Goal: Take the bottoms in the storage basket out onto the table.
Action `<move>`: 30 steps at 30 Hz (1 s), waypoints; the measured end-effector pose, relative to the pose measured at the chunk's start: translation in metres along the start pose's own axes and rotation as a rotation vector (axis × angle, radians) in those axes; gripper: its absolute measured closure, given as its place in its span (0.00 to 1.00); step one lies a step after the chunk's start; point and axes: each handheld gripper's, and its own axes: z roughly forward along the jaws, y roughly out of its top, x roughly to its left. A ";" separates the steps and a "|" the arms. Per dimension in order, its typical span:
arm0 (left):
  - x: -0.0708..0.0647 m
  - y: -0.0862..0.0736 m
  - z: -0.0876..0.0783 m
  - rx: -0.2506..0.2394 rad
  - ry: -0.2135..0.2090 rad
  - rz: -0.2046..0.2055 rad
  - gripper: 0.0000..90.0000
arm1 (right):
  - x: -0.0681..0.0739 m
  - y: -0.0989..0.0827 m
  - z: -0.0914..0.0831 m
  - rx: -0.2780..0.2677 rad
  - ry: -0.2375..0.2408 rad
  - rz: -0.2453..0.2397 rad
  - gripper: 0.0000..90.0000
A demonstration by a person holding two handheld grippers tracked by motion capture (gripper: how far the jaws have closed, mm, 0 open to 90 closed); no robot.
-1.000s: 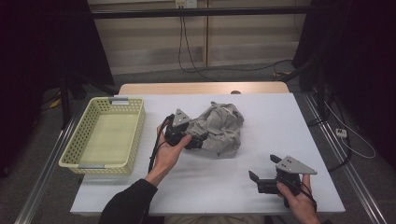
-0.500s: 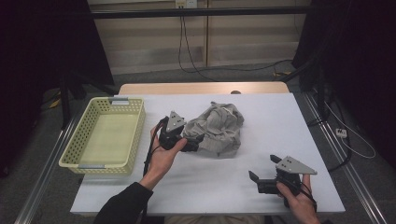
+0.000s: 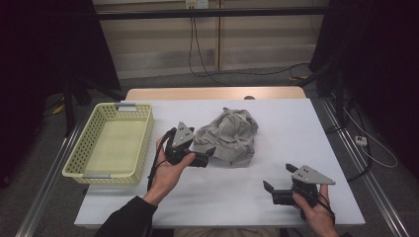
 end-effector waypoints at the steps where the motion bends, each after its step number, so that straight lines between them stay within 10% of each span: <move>1: 0.000 0.000 -0.002 -0.002 0.002 0.003 0.06 | 0.000 0.000 0.000 0.000 0.000 0.000 0.02; 30: 0.005 -0.037 -0.051 0.020 0.067 -0.001 0.04 | 0.001 0.000 0.001 0.004 -0.001 0.001 0.02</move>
